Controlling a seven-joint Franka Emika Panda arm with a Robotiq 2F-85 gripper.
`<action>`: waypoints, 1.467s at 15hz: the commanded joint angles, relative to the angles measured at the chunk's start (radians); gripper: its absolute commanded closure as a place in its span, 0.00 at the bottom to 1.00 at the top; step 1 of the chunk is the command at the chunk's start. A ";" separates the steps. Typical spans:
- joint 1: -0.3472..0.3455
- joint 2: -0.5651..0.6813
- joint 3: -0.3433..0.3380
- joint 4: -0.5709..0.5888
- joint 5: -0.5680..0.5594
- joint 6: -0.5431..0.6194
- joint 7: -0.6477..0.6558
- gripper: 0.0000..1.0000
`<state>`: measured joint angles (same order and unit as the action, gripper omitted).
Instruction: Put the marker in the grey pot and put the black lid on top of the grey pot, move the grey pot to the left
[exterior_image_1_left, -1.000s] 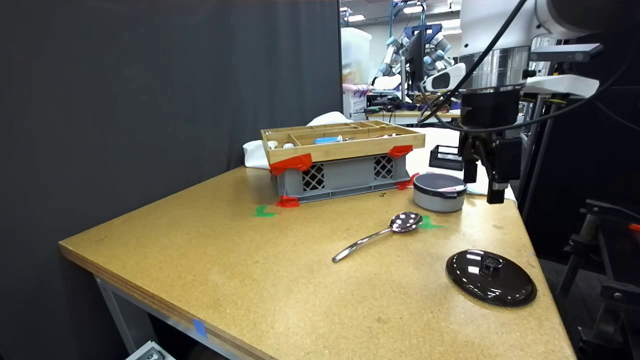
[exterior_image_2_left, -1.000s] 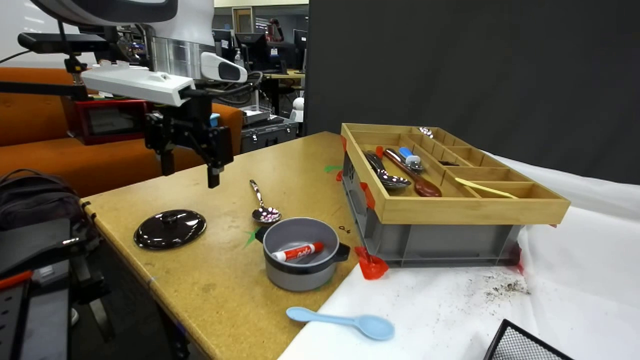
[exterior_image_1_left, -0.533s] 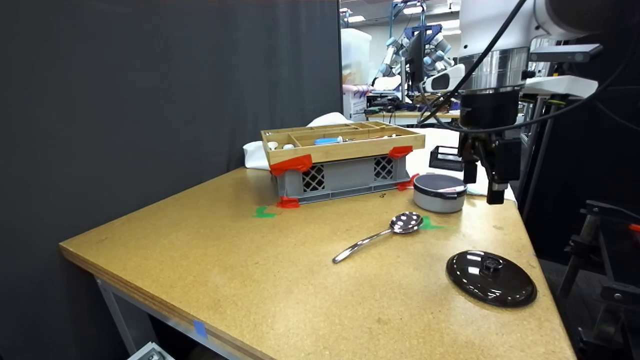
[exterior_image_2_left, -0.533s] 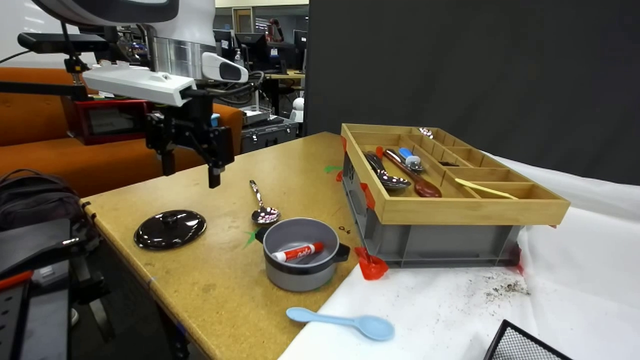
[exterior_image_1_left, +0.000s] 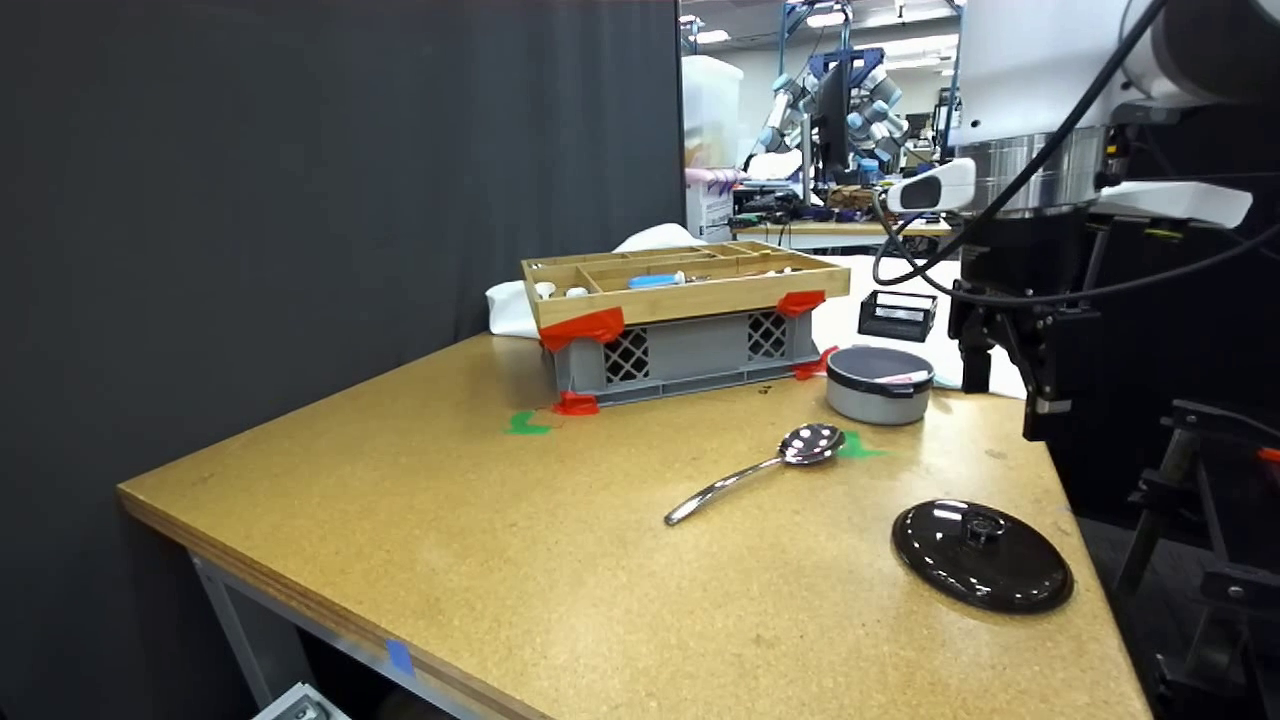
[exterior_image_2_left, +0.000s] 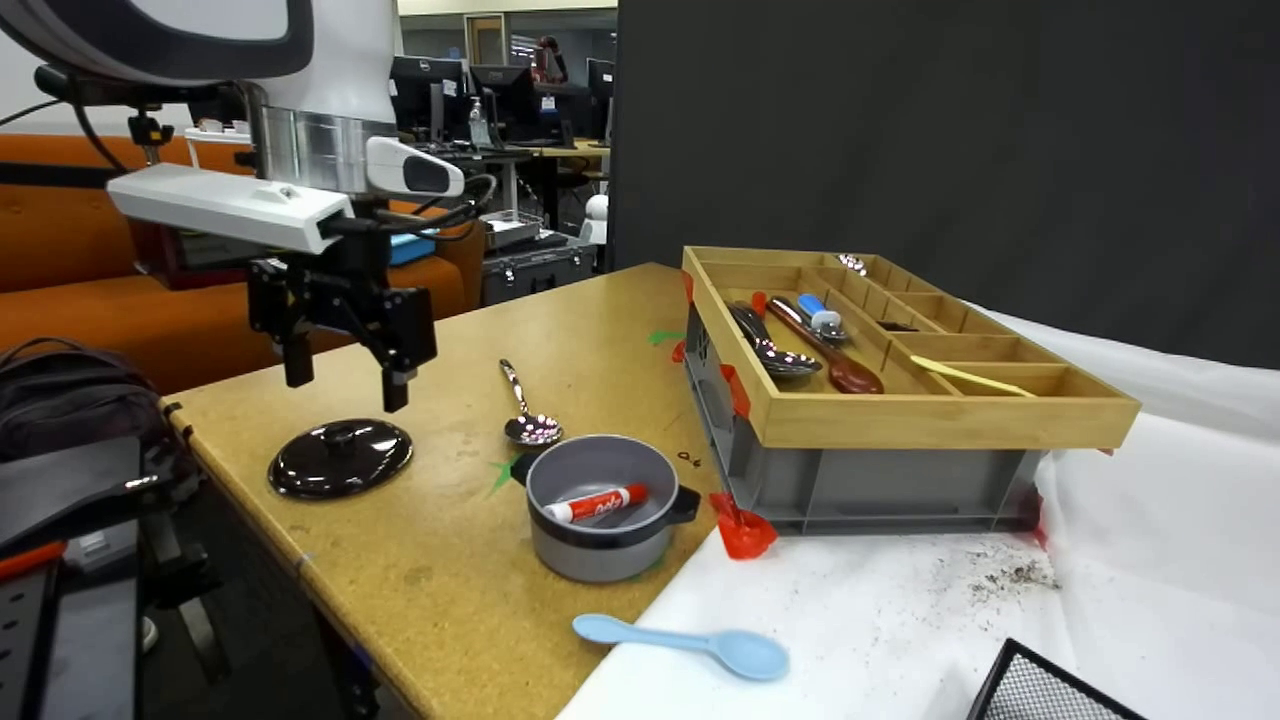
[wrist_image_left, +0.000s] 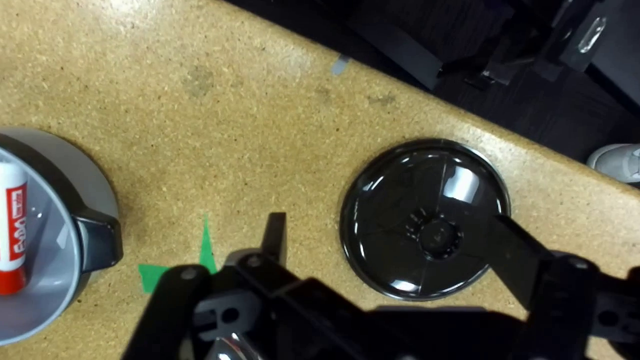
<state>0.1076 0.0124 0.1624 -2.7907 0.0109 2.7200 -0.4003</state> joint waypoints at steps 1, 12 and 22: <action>0.016 0.033 0.004 0.003 0.034 0.103 -0.065 0.00; -0.036 0.205 0.164 0.009 0.143 0.244 -0.170 0.00; -0.057 0.302 0.116 0.009 -0.106 0.386 -0.032 0.04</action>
<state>0.0536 0.2934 0.2993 -2.7820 -0.0246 3.0656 -0.4791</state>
